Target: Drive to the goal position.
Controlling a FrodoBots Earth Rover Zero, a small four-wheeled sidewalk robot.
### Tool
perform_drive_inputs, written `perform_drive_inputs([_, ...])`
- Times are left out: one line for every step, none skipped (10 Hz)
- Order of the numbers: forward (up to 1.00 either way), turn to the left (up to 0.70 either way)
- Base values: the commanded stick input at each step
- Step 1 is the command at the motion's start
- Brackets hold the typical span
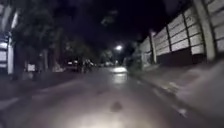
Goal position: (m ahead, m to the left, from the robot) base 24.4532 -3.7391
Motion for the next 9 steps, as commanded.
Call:
perform_drive_inputs([0.70, 0.00])
perform_drive_inputs([0.70, 0.00])
perform_drive_inputs([0.70, 0.00])
perform_drive_inputs([0.70, -0.14])
perform_drive_inputs([0.70, -0.31])
perform_drive_inputs([0.70, -0.35])
perform_drive_inputs([0.70, -0.35])
perform_drive_inputs([0.70, -0.35])
perform_drive_inputs([0.70, -0.35])
